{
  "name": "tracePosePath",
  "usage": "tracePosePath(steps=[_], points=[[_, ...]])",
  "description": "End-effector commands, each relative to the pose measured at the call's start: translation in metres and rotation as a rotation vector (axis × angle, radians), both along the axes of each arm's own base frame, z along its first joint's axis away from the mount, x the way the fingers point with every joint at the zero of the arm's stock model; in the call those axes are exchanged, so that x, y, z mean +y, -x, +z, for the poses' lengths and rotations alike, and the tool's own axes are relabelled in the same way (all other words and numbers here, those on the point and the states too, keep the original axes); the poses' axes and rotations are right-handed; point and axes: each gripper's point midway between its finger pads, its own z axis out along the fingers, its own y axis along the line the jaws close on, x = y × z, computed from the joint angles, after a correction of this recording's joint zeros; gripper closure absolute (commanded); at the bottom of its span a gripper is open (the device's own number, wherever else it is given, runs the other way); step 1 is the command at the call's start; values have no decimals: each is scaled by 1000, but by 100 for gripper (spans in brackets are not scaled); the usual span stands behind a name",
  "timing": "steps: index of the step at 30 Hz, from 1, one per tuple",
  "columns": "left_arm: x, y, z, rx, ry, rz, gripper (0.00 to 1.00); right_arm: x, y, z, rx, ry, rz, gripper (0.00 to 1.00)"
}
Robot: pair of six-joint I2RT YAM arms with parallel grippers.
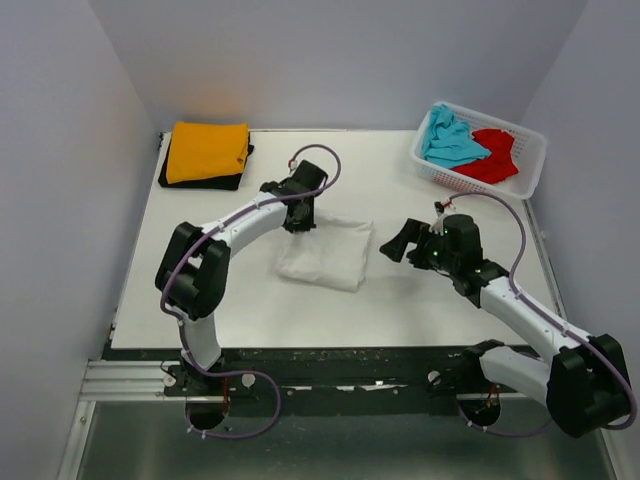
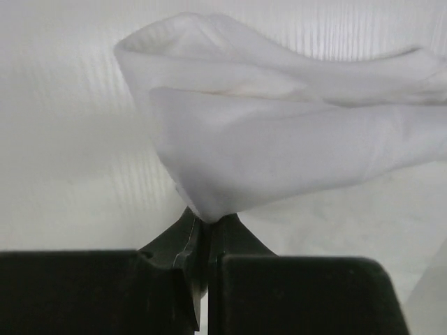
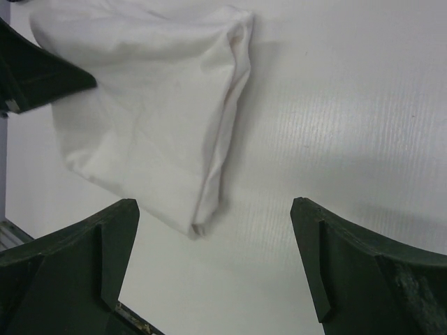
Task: Fold and stack the t-shirts
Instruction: Put the neatly folded tshirt into the corner of the board with the left arm
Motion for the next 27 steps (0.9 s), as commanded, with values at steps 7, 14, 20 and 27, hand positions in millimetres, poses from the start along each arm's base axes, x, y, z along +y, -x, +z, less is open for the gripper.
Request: tracePosePath(steps=[7,14,20,27], points=[[104,-156,97,-400,-487,-145,100,-18,1,0,-46,60,-60,0],[140,-211,178,-678,-676,-184,100,-26,-6,-10,-37,102,-107,0],[164,-228,224,-747,-665,-183,100,-31,-11,-20,-12,137,-129,0],[174,-233,267,-842,-539,-159,100,-37,-15,-24,-6,169,-163,0]])
